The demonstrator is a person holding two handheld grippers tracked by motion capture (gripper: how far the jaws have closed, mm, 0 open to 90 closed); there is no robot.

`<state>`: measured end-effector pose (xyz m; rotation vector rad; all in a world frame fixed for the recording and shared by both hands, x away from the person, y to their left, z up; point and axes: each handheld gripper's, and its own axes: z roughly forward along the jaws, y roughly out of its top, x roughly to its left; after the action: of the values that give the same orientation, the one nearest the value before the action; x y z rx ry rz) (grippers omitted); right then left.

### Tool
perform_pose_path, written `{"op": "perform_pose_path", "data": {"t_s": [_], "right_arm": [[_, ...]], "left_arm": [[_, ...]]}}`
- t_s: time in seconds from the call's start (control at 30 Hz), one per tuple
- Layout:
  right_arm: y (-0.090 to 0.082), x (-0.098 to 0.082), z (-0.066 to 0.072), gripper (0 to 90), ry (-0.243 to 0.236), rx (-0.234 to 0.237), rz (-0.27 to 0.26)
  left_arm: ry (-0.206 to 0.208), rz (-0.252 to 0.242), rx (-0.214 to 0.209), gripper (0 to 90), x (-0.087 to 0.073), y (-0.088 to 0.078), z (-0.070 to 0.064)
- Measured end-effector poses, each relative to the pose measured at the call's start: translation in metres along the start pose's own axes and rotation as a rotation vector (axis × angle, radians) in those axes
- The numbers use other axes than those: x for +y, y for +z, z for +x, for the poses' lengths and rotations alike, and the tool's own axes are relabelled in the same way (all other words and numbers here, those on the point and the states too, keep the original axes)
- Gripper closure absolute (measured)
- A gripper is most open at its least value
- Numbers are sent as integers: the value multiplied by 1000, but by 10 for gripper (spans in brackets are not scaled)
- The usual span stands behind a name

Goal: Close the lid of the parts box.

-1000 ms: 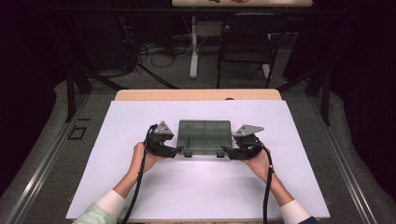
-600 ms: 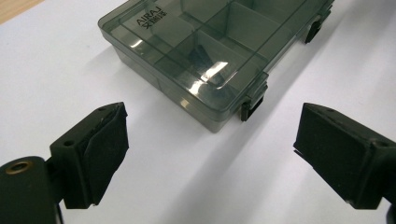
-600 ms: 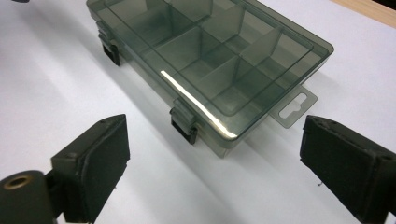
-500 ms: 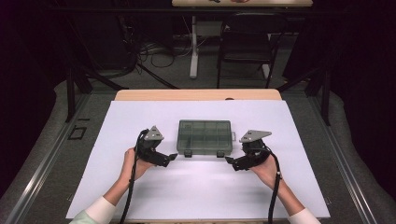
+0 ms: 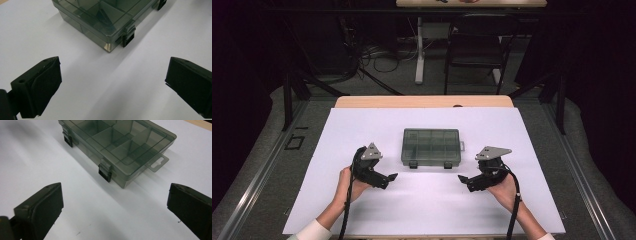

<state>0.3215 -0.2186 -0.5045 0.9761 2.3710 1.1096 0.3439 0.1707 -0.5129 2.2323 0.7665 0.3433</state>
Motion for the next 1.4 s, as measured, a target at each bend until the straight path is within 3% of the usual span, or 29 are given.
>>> {"op": "perform_pose_path", "data": {"t_s": [0.63, 1.4], "right_arm": [[-26, -28, 5, 0, 12, -32, -21], [-34, -67, 10, 0, 58, -56, -30]], "left_arm": [[3, -30, 32, 0, -30, -23, -12], [-15, -47, 59, 0, -62, -29, -24]]}}
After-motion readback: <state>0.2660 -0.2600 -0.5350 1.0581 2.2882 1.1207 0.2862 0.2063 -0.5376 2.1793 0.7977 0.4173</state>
